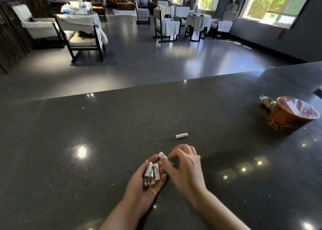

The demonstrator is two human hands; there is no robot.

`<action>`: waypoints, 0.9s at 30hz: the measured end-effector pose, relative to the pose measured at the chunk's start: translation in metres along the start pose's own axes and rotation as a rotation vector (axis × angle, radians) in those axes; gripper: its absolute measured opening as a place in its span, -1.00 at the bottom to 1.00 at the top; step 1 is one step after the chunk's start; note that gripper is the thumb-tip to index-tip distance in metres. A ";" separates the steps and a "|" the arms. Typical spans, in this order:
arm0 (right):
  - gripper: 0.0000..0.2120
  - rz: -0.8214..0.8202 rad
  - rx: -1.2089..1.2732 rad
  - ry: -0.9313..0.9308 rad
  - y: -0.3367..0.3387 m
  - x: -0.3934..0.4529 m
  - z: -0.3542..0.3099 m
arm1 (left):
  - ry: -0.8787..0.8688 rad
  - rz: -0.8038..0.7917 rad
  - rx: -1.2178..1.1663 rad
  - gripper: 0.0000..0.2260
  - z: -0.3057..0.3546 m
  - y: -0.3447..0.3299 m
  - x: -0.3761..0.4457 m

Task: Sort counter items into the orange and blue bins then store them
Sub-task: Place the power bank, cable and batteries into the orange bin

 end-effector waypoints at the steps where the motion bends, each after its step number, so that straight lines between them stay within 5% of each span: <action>1: -0.71 -0.024 -0.010 -0.007 -0.004 -0.003 -0.009 | -0.008 -0.003 -0.002 -0.73 0.000 -0.001 0.001; 5: -0.63 -0.047 -0.066 0.025 -0.017 -0.015 -0.023 | 0.005 -0.061 -0.012 -0.74 -0.001 -0.004 0.002; 9: -0.74 0.151 0.000 -0.097 0.000 -0.002 0.008 | 0.035 -0.051 -0.060 -0.76 0.001 0.001 0.003; 14: -0.61 -0.097 -0.256 -0.460 0.008 0.008 0.074 | 0.023 -0.028 -0.092 -0.75 0.005 0.011 0.003; 19: -0.95 -0.051 -0.023 -0.329 0.003 0.009 0.054 | 0.021 -0.027 -0.069 -0.74 0.007 0.006 0.006; 23: -0.92 -0.134 0.274 -0.155 -0.007 0.020 -0.006 | -0.044 -0.011 -0.051 -0.71 0.012 -0.005 0.013; 27: -0.82 -0.212 0.240 -0.064 -0.021 0.035 -0.024 | -0.012 -0.032 -0.072 -0.70 0.018 -0.019 0.017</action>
Point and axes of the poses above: each hand's wrist, its own x-axis towards the middle knuckle, its own y-axis out of the back of the hand, z = x × y, the point moved 3 cm from there along x, towards the middle knuckle, and after that the axes turned 6 degrees about x, right-handed, at the moved point
